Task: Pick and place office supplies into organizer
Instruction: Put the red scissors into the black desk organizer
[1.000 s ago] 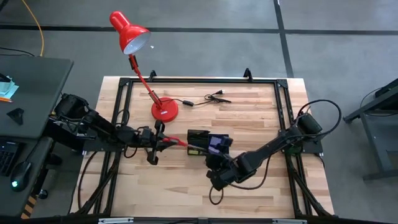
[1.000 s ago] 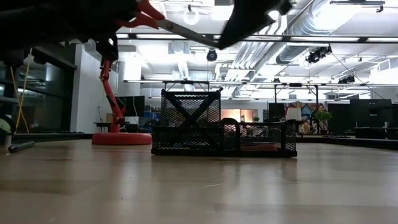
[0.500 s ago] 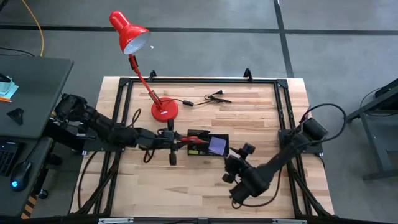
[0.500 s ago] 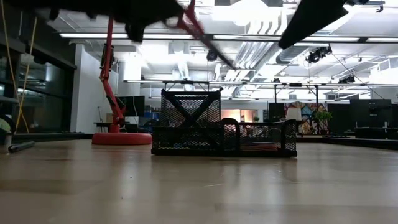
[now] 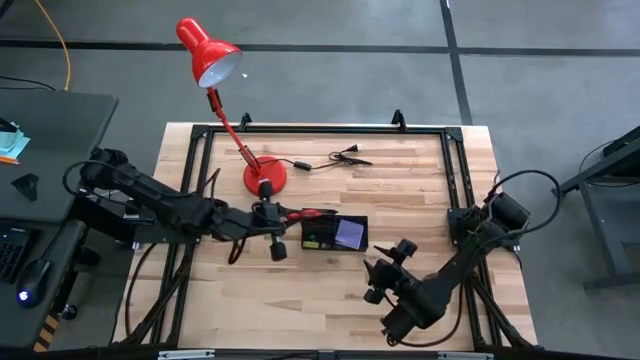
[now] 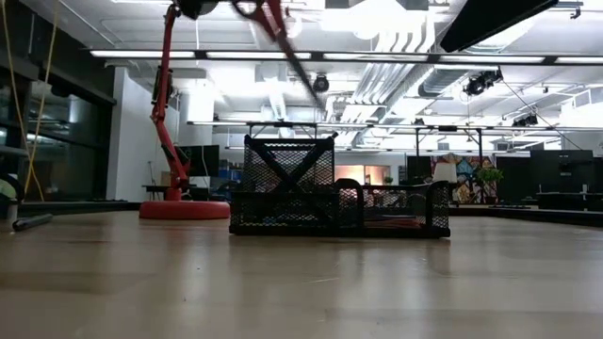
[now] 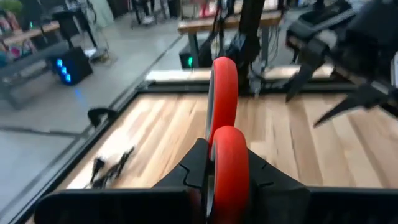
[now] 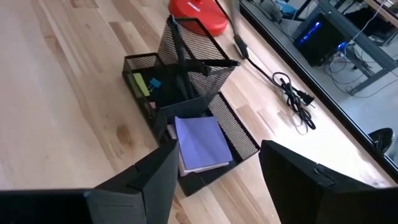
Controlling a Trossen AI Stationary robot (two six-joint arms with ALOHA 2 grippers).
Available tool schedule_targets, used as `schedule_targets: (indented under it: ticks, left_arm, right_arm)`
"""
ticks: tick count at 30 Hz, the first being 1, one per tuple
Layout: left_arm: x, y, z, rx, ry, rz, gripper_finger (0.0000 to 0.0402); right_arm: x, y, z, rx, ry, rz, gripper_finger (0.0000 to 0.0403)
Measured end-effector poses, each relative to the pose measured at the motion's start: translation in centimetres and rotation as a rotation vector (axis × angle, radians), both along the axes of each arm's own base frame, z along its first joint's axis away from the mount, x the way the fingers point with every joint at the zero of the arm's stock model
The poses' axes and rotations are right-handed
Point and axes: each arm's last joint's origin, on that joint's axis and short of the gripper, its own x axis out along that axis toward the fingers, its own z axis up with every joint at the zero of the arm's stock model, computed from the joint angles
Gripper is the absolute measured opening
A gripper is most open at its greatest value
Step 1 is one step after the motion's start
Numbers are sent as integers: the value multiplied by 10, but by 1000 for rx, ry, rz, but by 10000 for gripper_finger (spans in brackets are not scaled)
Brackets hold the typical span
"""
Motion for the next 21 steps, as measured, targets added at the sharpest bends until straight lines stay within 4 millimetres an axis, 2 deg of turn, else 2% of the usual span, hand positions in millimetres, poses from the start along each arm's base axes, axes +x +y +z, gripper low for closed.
schedule_targets:
  ticks: [7, 15, 21]
  left_arm:
    - [-5, 5, -7, -44, 121, 38, 19]
    - [7, 15, -26, -69, 212, 32, 22]
    - [15, 32, -37, -136, 263, 7, 25]
  right_arm:
    - [2, -1, 0, 3, -2, -6, 212]
    - [4, -3, 0, 9, -13, -15, 209]
    - [5, -3, 0, 11, -16, -16, 208]
